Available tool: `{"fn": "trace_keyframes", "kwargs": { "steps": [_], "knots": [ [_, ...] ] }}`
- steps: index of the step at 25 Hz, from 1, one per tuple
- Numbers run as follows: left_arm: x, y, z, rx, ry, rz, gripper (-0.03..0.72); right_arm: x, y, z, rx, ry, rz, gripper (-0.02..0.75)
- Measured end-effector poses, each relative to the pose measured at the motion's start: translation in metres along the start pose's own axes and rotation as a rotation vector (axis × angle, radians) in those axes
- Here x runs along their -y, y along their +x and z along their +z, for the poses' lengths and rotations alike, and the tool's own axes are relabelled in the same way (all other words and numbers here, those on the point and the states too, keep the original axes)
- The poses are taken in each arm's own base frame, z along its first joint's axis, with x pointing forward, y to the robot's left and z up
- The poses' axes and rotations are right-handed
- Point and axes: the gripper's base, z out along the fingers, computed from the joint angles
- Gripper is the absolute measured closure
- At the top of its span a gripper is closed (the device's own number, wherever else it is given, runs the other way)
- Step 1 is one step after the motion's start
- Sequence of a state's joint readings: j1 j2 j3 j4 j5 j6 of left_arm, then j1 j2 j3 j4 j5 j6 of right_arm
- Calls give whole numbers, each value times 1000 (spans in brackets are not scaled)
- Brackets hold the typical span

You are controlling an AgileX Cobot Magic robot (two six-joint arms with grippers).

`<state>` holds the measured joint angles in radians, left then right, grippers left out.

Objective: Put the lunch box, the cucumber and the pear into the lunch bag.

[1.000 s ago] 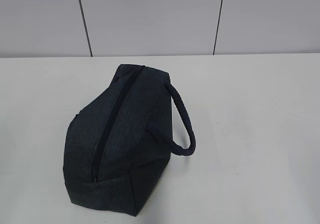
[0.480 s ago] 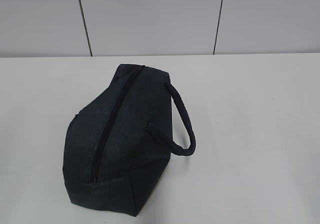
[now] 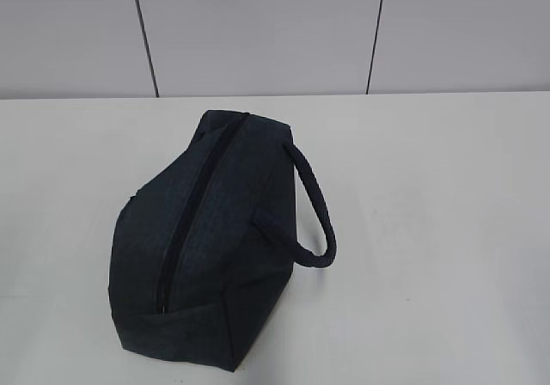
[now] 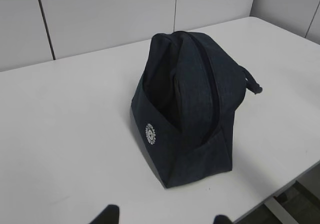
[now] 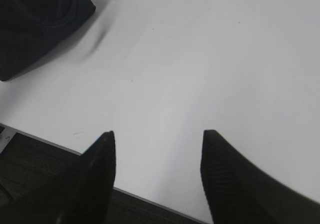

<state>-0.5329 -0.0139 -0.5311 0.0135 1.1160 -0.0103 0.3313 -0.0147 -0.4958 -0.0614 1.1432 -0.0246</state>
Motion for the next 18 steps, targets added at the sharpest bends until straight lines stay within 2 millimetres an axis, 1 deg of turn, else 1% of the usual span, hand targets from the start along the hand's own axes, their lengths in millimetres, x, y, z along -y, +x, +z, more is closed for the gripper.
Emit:
{"fn": "trace_keyframes", "kwargs": {
  "steps": [3,11,18],
  "knots": [
    [1,0,0,0,-46,-24,346,0,0,0,-1,14,8,314],
    [4,0,0,0,-254,-134,346,-2,0,-1,-11,130,79,314],
    [4,0,0,-1,-279,-147,346,-2,0,-1,-11,132,81,314]
  ]
}}
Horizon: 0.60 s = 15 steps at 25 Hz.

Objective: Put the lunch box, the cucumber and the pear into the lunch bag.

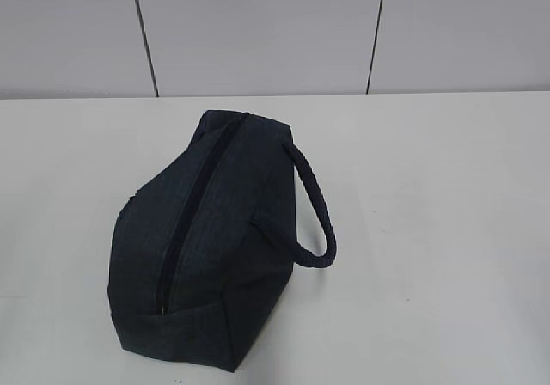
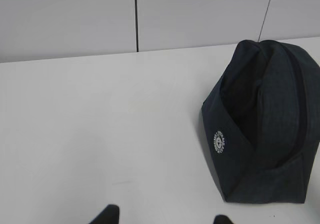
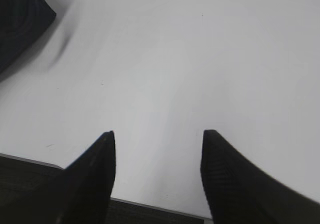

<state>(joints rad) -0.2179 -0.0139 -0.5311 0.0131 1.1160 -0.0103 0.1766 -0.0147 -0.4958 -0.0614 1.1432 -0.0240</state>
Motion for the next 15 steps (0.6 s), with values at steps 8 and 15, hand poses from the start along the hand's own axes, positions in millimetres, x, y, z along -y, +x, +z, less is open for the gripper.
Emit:
{"fn": "trace_keyframes", "kwargs": {
  "steps": [8,15],
  "knots": [
    [0,0,0,0,0,0,346,0,0,0,0,0,0,314],
    [0,0,0,0,0,0,346,0,0,0,0,0,0,314]
  ]
}}
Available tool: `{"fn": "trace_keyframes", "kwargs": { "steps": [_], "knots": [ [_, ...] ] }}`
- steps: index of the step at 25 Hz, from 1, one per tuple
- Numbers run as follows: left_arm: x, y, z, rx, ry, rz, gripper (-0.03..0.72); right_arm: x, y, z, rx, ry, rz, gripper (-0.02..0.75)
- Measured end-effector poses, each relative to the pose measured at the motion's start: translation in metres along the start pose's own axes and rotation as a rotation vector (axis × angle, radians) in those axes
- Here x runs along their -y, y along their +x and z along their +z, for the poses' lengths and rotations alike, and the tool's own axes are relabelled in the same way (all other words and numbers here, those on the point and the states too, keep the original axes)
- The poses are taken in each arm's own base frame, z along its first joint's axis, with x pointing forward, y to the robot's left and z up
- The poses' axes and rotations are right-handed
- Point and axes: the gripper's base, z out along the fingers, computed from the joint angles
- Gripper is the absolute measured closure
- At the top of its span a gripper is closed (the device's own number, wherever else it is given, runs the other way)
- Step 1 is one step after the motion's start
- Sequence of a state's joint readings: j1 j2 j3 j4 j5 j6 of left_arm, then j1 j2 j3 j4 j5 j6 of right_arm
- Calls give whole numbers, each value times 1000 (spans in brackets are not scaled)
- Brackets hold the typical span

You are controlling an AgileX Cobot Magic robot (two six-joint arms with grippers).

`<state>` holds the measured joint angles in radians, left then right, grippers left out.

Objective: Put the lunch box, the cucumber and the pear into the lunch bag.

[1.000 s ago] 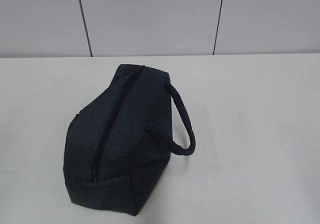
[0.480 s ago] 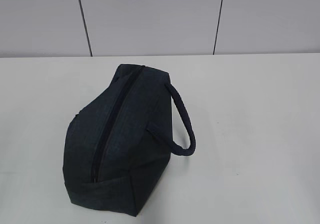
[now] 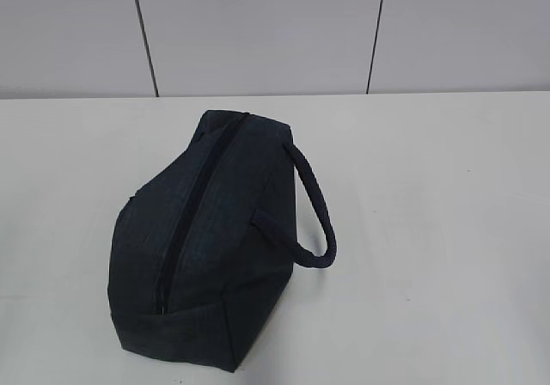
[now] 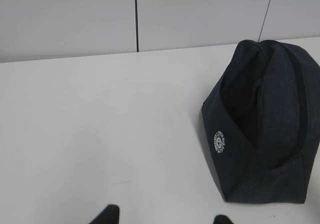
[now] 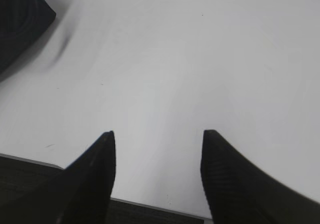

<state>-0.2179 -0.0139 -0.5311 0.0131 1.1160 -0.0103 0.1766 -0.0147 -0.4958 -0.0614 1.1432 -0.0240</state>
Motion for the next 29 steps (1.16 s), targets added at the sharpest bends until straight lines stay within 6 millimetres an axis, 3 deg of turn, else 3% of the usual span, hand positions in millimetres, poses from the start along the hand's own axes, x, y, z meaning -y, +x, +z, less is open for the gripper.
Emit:
{"fn": "trace_keyframes", "kwargs": {
  "steps": [29],
  "knots": [
    [0,0,0,0,0,0,346,0,0,0,0,0,0,314]
  ]
}}
